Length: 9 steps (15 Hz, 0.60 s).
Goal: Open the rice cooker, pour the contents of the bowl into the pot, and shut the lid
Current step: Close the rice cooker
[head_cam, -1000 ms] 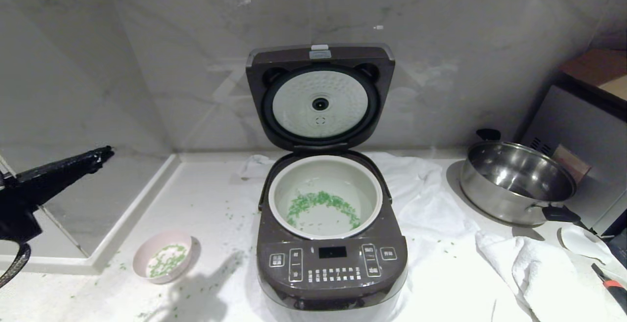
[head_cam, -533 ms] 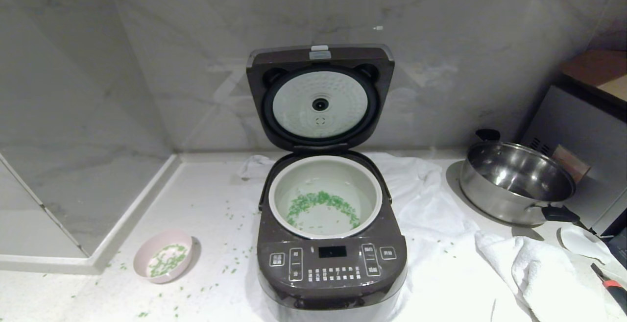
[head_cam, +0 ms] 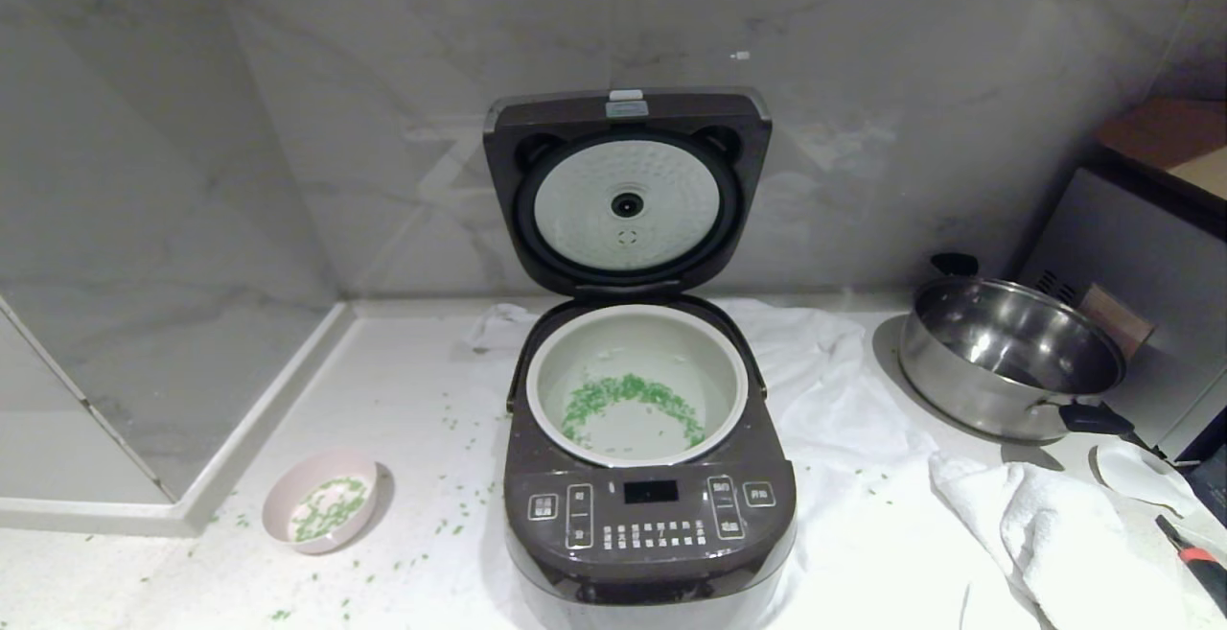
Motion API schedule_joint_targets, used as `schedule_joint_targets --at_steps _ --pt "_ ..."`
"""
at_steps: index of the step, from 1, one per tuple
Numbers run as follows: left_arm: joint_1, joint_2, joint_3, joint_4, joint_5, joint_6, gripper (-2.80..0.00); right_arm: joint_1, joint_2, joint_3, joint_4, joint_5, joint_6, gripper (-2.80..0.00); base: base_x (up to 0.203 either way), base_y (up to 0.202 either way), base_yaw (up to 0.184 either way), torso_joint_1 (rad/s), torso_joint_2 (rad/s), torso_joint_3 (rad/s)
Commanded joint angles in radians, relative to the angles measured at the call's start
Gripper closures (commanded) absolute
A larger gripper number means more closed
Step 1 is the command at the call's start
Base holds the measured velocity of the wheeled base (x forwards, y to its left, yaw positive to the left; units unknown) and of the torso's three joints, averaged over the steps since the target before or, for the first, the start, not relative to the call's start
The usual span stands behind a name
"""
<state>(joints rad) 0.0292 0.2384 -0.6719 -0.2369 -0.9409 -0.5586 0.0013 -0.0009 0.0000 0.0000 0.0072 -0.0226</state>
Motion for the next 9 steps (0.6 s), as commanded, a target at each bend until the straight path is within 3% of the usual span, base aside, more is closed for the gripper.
schedule_joint_targets --at_steps 1,4,5,6,8,9 --pt "-0.008 -0.090 0.067 0.068 0.147 0.099 0.00 0.000 -0.001 0.000 0.000 0.000 0.000 0.00 0.000 0.000 0.000 0.000 0.00 0.000" --pt "-0.016 -0.131 0.238 0.206 0.473 0.451 0.00 0.000 0.001 0.000 -0.001 0.000 0.000 0.00 0.000 0.000 0.000 0.000 0.00 0.000" --pt "-0.019 -0.165 0.303 0.247 0.546 0.527 0.00 0.000 -0.001 0.000 0.000 0.000 0.000 0.00 0.000 0.000 0.000 0.000 0.00 0.000" --pt "-0.021 -0.202 0.369 0.277 0.611 0.572 0.00 0.000 -0.001 0.000 0.000 0.000 0.000 0.00 0.000 0.000 0.000 0.000 0.00 0.000" --pt "-0.023 -0.219 0.453 0.299 0.782 0.593 0.00 0.000 -0.001 0.000 0.000 0.000 0.000 0.00 0.000 0.000 0.000 0.000 0.00 0.000" --pt "-0.023 -0.223 0.502 0.298 0.835 0.599 0.00 0.000 -0.001 0.000 0.000 0.000 0.000 0.00 0.000 0.000 0.000 0.000 0.00 0.000"
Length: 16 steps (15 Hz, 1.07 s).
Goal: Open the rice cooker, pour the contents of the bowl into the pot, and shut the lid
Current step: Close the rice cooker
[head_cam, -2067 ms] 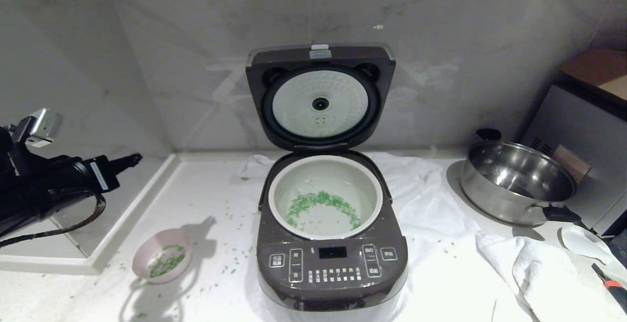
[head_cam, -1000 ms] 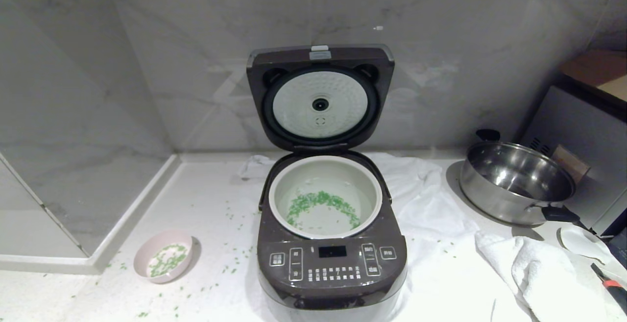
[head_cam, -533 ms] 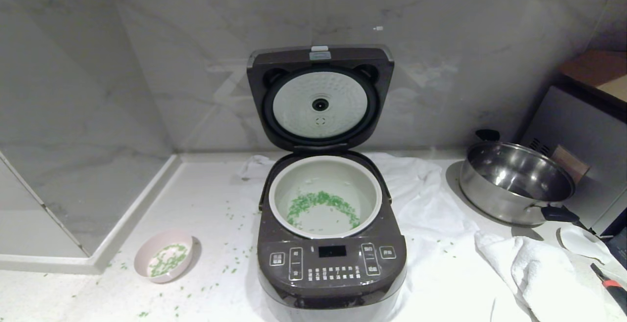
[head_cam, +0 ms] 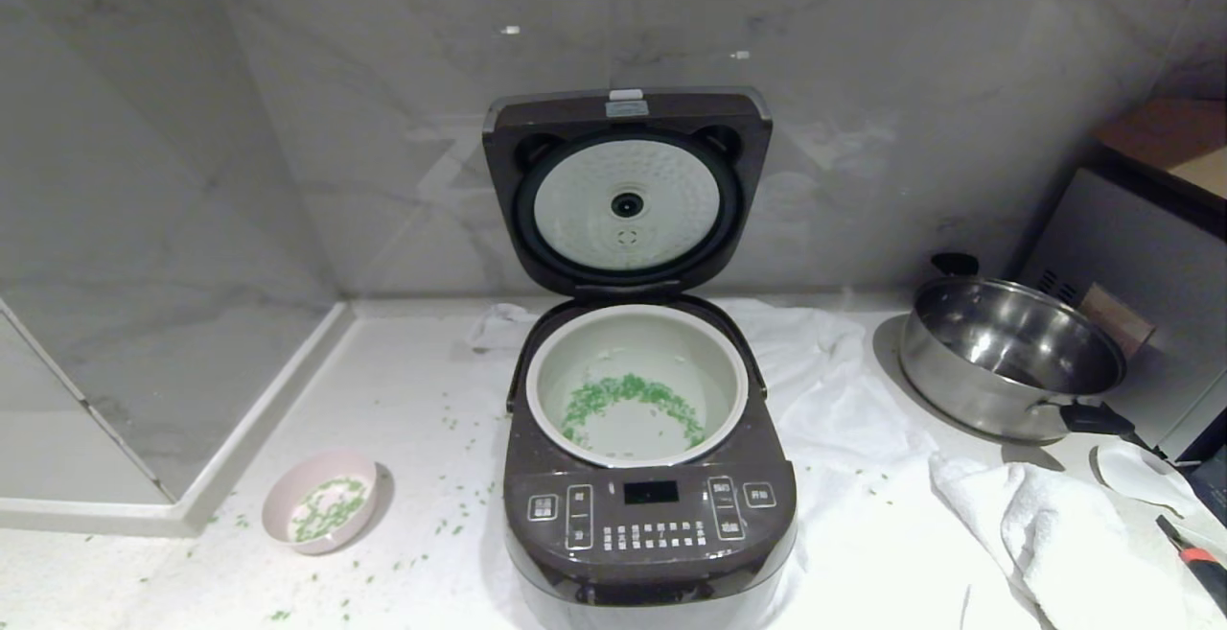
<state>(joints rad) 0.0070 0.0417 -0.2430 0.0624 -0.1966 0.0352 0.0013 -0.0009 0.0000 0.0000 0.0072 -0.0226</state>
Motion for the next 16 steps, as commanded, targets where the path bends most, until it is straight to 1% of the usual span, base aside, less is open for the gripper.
schedule_joint_targets --at_steps 1,3,4,5,6,7,14,16 --pt "-0.001 -0.029 0.116 -0.002 0.116 0.018 0.00 0.000 -0.001 0.000 0.000 0.000 0.000 0.00 0.000 0.000 0.000 0.000 0.00 0.000" --pt "-0.001 -0.034 0.176 -0.005 0.159 0.034 0.00 0.000 -0.001 0.000 0.000 0.000 0.000 0.00 0.000 0.000 0.000 0.000 0.00 0.000" --pt "-0.001 -0.035 0.209 -0.007 0.167 0.043 0.00 0.000 -0.001 0.000 0.000 0.000 0.000 0.00 0.000 0.000 0.000 0.000 0.00 0.000" --pt "-0.001 -0.040 0.235 -0.031 0.172 0.068 0.00 0.000 -0.001 0.000 0.000 0.000 0.000 0.00 0.000 0.000 0.000 0.000 0.00 0.000" --pt "-0.001 -0.041 0.248 -0.077 0.172 0.077 0.00 0.000 0.000 0.000 0.000 0.000 0.000 0.00 0.000 0.000 0.000 0.000 0.00 0.000" --pt "-0.001 -0.042 0.258 -0.100 0.172 0.084 0.00 0.000 -0.001 0.000 0.000 0.000 0.000 0.00 0.000 0.000 0.000 0.000 0.00 0.000" --pt "0.002 -0.040 0.254 -0.090 0.181 0.072 0.00 0.000 -0.001 0.000 0.000 0.002 -0.002 0.00 0.000 0.000 0.000 0.000 0.00 0.000" --pt "-0.002 -0.042 0.233 -0.021 0.183 0.071 0.00 0.000 0.001 0.000 0.000 -0.001 0.004 0.00 0.000 0.000 0.000 0.000 0.00 0.000"
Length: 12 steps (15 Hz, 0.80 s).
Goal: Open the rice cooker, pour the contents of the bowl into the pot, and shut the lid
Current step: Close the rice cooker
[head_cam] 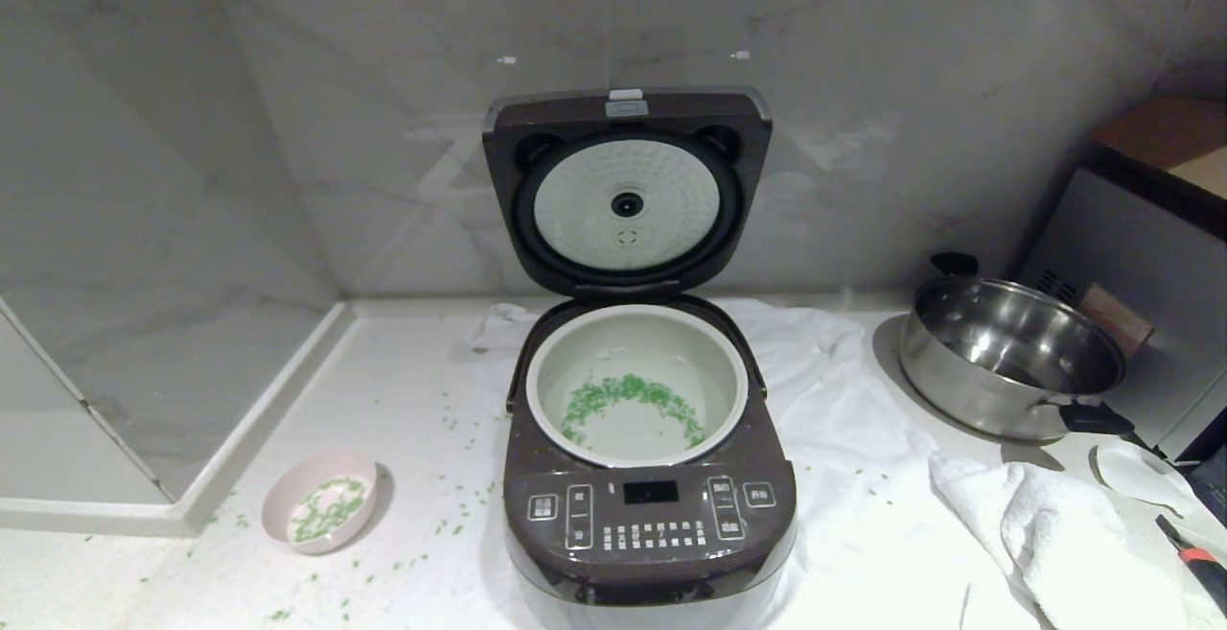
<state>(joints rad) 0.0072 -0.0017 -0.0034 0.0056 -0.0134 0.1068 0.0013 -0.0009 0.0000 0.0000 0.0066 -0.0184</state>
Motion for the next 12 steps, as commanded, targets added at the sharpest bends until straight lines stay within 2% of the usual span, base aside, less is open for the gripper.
schedule_joint_targets --at_steps 1,5,9,12 --pt "-0.003 0.002 -0.004 0.016 -0.002 -0.012 0.00 0.000 -0.001 0.000 0.000 0.000 0.002 0.00 0.000 0.000 0.000 0.000 0.00 0.000" --pt "-0.001 0.002 0.000 0.005 0.001 -0.016 0.00 -0.001 -0.001 -0.002 0.003 -0.009 0.020 0.00 0.000 0.000 0.000 0.000 0.00 0.000" --pt "-0.001 0.002 0.000 0.005 0.001 -0.021 0.00 -0.001 0.000 -0.019 0.016 -0.013 0.005 0.00 0.000 0.000 0.000 0.000 0.00 0.000" --pt "-0.001 0.002 0.000 0.005 0.001 -0.039 0.00 -0.001 0.080 -0.183 0.053 -0.017 0.020 0.00 0.000 0.000 0.000 0.000 0.00 0.000"
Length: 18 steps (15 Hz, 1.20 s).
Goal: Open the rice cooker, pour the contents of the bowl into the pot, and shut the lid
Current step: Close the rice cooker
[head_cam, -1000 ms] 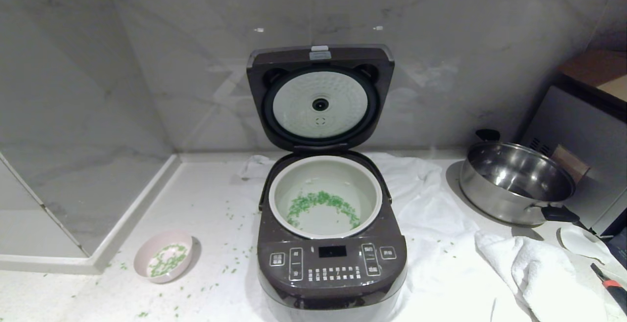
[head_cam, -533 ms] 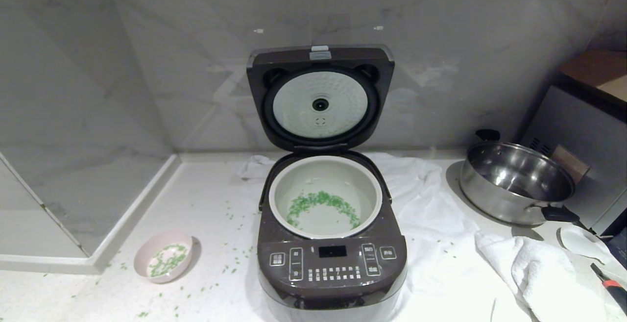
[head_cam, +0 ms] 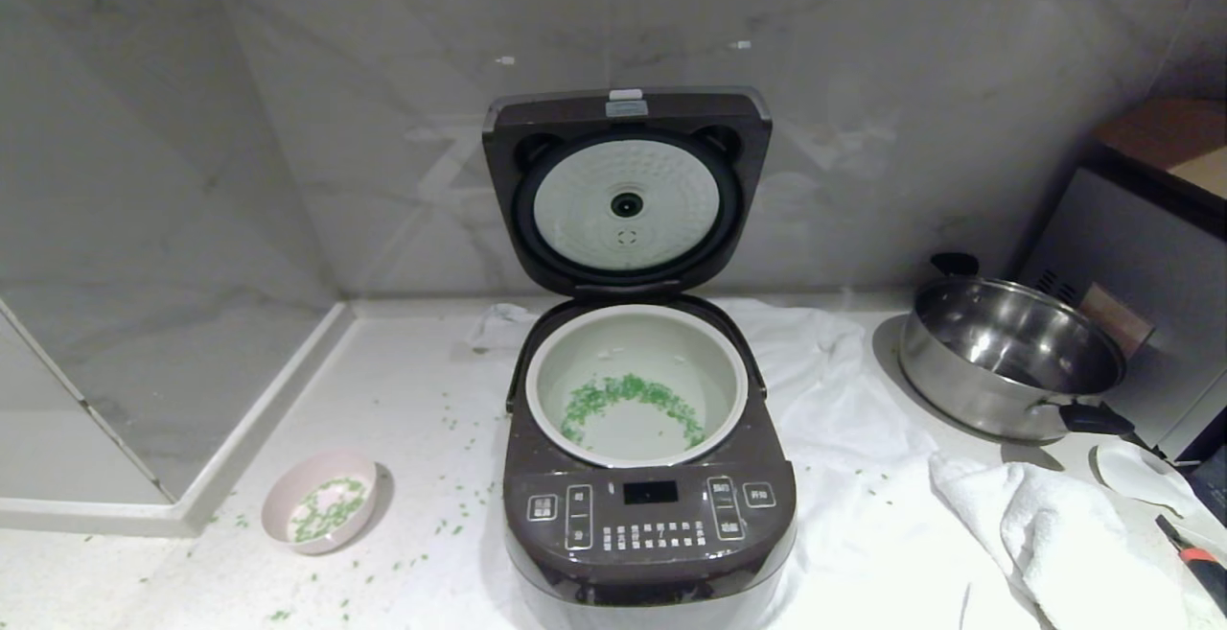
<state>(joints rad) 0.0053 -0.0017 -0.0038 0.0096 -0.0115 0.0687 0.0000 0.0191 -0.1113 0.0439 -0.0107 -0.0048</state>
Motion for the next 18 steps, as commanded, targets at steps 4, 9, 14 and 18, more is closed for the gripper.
schedule_joint_targets --at_steps 4,9,14,18 --pt "0.001 0.002 0.000 0.001 -0.001 -0.001 0.00 0.001 0.287 -0.244 0.022 0.036 0.051 0.00 0.000 0.000 0.000 0.000 0.00 0.000" --pt "0.000 0.002 -0.001 0.001 0.001 -0.001 0.00 0.001 0.681 -0.582 0.018 0.098 0.111 0.00 0.000 0.000 0.000 0.000 0.00 0.000" --pt "0.000 0.002 -0.001 0.001 0.007 -0.009 0.00 0.001 1.058 -1.014 0.026 0.205 0.232 0.00 0.000 0.000 0.000 0.000 0.00 0.000" --pt "-0.001 0.002 -0.001 0.001 0.007 -0.011 0.00 0.001 1.327 -1.349 0.076 0.298 0.300 0.00 0.000 0.000 0.000 0.000 0.00 0.000"
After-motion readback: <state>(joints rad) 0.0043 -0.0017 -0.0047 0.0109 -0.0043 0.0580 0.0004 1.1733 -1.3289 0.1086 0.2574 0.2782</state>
